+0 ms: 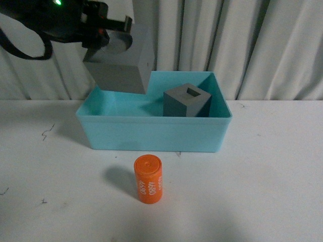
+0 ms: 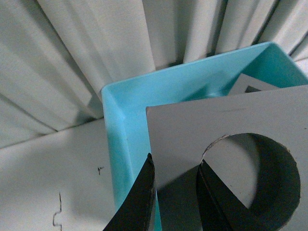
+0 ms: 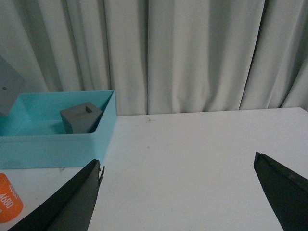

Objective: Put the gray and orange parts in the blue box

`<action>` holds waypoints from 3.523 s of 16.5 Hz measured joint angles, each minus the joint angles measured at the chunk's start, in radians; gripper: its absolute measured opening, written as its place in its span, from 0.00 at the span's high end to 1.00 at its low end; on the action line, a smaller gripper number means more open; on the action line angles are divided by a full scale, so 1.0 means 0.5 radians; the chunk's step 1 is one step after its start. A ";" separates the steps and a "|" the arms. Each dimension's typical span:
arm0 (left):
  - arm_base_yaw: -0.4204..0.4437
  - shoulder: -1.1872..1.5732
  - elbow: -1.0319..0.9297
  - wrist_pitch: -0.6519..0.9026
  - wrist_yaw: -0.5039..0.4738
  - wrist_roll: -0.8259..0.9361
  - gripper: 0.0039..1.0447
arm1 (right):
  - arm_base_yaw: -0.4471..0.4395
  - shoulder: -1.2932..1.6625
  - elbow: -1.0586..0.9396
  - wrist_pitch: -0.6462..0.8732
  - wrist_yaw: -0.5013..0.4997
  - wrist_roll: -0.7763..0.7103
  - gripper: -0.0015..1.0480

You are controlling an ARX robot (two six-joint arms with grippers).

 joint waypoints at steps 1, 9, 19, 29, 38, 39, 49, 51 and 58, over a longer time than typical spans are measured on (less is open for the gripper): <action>0.000 0.108 0.069 0.012 -0.050 0.059 0.82 | 0.000 0.000 0.000 0.000 -0.001 0.000 0.06; 0.086 0.565 0.364 -0.012 -0.224 0.156 0.82 | 0.000 0.000 0.000 0.000 0.000 0.000 0.06; 0.121 0.583 0.227 -0.058 -0.127 0.091 0.22 | 0.000 0.000 0.000 -0.001 0.000 0.000 0.06; 1.048 -1.653 -1.376 -0.971 1.225 -0.363 0.06 | 0.000 0.000 0.000 0.000 0.000 0.000 0.06; 0.816 -2.509 -2.298 0.684 0.507 -0.265 0.81 | 0.000 0.001 0.000 -0.001 0.001 0.000 0.06; 0.774 -2.574 -2.332 0.621 0.462 -0.265 0.93 | 0.000 0.001 0.000 -0.001 0.001 0.000 0.06; 0.486 -3.114 -2.423 0.233 0.163 -0.253 0.99 | 0.000 0.001 0.000 -0.001 0.001 0.000 0.06; 0.486 -3.180 -2.423 0.156 0.163 -0.253 0.99 | 0.000 0.001 0.000 -0.001 0.001 0.000 0.06; 0.486 -3.541 -2.422 -0.232 0.164 -0.252 0.99 | 0.000 0.000 0.000 -0.002 0.001 0.000 0.06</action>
